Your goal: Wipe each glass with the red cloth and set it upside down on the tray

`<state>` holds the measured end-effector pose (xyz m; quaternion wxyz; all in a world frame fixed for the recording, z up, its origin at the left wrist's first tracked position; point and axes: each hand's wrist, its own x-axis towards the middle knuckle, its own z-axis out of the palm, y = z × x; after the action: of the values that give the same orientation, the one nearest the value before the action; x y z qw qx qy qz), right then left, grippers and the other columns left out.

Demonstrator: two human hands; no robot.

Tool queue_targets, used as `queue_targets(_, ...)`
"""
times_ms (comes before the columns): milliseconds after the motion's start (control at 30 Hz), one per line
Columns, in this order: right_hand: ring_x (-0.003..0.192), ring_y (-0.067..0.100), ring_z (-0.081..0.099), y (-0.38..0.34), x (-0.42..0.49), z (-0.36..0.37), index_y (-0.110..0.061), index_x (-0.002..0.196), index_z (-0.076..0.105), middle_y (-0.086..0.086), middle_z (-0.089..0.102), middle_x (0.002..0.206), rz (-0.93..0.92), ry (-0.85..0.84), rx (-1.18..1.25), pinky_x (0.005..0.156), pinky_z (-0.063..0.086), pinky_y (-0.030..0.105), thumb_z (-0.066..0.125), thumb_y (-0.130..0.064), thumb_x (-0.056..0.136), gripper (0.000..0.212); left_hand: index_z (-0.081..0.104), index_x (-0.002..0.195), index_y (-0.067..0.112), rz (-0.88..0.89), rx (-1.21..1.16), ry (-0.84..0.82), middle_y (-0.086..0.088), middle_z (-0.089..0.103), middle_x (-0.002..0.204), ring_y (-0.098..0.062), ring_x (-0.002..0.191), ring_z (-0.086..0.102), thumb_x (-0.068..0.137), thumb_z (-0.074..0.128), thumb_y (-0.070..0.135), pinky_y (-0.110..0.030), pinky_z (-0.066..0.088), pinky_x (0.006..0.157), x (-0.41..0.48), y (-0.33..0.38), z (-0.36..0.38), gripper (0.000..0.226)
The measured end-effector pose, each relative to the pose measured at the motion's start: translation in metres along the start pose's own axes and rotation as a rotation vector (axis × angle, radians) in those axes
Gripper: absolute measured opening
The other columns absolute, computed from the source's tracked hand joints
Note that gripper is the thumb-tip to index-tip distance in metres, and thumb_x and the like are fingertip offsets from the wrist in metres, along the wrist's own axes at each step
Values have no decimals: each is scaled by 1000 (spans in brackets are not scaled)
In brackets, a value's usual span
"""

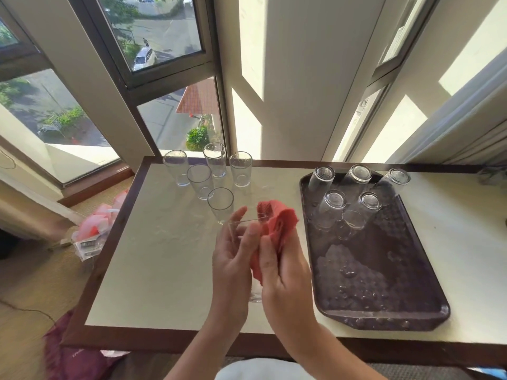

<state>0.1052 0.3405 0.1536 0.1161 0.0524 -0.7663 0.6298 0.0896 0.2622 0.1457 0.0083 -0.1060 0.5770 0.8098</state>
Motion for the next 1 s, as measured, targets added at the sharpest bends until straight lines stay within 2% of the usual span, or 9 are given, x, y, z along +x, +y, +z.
queue_targets(100,129,11,54,7,-6,4,-12,148,36,1,52,145,-124,26,-233,102,50,31,37,-44,102,57,58,125,4,-14,-20,30,-11,62,91,-24,84,59,62,72,77,-37,47,79,0,1,-1,97)
queue_targets(233,88,11,71,3,17,-1,-30,121,58,-7,72,100,162,-26,150,73,57,26,42,-43,101,29,63,118,7,-21,-36,19,-27,64,106,-38,97,61,75,71,57,-49,48,89,-4,-1,-1,66)
queue_targets(300,77,18,70,2,27,-5,-32,102,62,-2,72,84,386,-56,341,66,57,28,42,-38,101,21,59,125,10,-28,-32,37,-24,65,109,-31,99,65,65,80,63,-44,52,86,-3,1,-1,82)
queue_targets(367,81,24,70,4,30,-7,-30,101,65,3,73,87,516,-65,444,74,59,38,42,-37,100,24,56,128,14,-29,-43,63,-15,70,109,-29,106,68,51,87,66,-37,55,89,-1,1,-2,98)
queue_targets(467,94,34,71,11,26,-6,-15,115,65,14,74,105,660,-16,635,86,57,52,48,-43,97,37,54,127,21,-5,-58,130,-4,74,100,-26,102,72,51,95,45,-30,59,79,0,4,-3,90)
queue_targets(600,78,37,70,17,19,-10,-8,117,66,23,72,104,830,-18,726,59,58,42,55,-57,85,59,54,123,27,71,18,169,-1,73,102,-23,98,73,52,92,28,-27,60,75,2,11,-13,81)
queue_targets(800,85,29,72,22,21,-3,1,120,64,18,70,108,1015,-95,978,64,57,31,56,-45,93,54,53,125,22,263,333,34,5,73,104,-13,100,73,62,88,-9,-29,59,86,-4,-2,-6,79)
queue_targets(933,83,30,70,33,20,-2,-5,113,68,16,70,97,1034,-77,968,66,57,35,54,-38,96,40,49,134,17,402,453,-83,0,69,115,-24,107,70,61,86,5,-50,57,91,10,-11,-17,83)
queue_targets(1000,79,30,69,38,18,-3,-7,111,70,15,70,92,1035,-84,918,63,55,35,54,-39,95,39,46,135,22,476,582,-142,4,68,118,-20,108,70,63,87,13,-45,58,90,14,-12,-20,83)
